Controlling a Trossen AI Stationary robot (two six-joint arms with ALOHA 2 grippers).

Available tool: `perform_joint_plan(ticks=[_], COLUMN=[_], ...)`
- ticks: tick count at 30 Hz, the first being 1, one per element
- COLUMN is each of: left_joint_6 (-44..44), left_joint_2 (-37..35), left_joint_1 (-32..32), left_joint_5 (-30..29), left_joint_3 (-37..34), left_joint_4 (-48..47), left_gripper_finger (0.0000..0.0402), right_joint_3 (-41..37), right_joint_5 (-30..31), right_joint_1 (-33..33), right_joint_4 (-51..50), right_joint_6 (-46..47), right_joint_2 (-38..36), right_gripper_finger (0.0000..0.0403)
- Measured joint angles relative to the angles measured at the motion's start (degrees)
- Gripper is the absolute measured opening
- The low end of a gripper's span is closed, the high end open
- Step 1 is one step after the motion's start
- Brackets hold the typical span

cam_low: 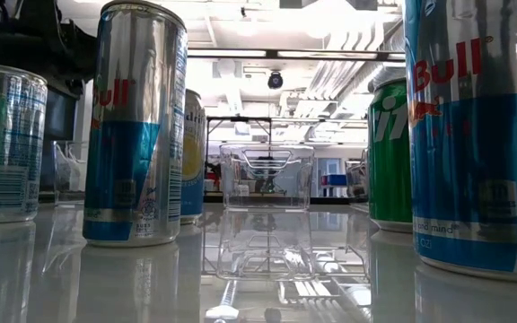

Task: Sort soda cans
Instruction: Put the bottom blue-white soda can into the right transparent bin

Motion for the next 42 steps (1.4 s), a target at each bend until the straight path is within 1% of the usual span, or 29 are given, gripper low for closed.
perform_joint_plan(ticks=[6,13,17,23,26,30,35,42], left_joint_6=[0.0,0.0,-0.5,-1.0,-1.0,-1.0,-1.0,-1.0], left_joint_2=[0.0,0.0,0.0,0.0,0.0,0.0,0.0,0.0], left_joint_1=[0.0,0.0,0.0,0.0,0.0,0.0,0.0,0.0], left_joint_5=[0.0,0.0,0.0,-0.1,-0.1,-0.3,-0.4,-0.5], left_joint_3=[0.0,0.0,0.0,0.0,0.0,0.0,0.0,0.0], left_joint_4=[0.1,0.0,0.0,0.1,0.1,0.1,0.1,0.0], left_gripper_finger=[0.0078,0.0078,0.0078,0.0078,0.0078,0.0078,0.0078,0.0078], right_joint_3=[-2.9,-5.6,-6.4,-6.4,-6.4,-6.3,-6.3,-6.3], right_joint_5=[-0.2,-1.0,-1.9,-1.0,-0.8,-1.8,-4.6,-5.3], right_joint_1=[0.0,0.0,0.0,0.0,0.0,-0.4,-1.4,-2.3], right_joint_4=[1.5,9.1,9.3,8.7,8.7,9.0,10.1,9.9], right_joint_6=[-5.3,-11.5,-12.1,-12.4,-12.4,-12.6,-16.7,-21.1], right_joint_2=[0.0,0.0,0.0,0.0,0.4,1.6,3.2,3.3], right_gripper_finger=[0.0275,0.0275,0.0275,0.0278,0.0288,0.0314,0.0343,0.0348])
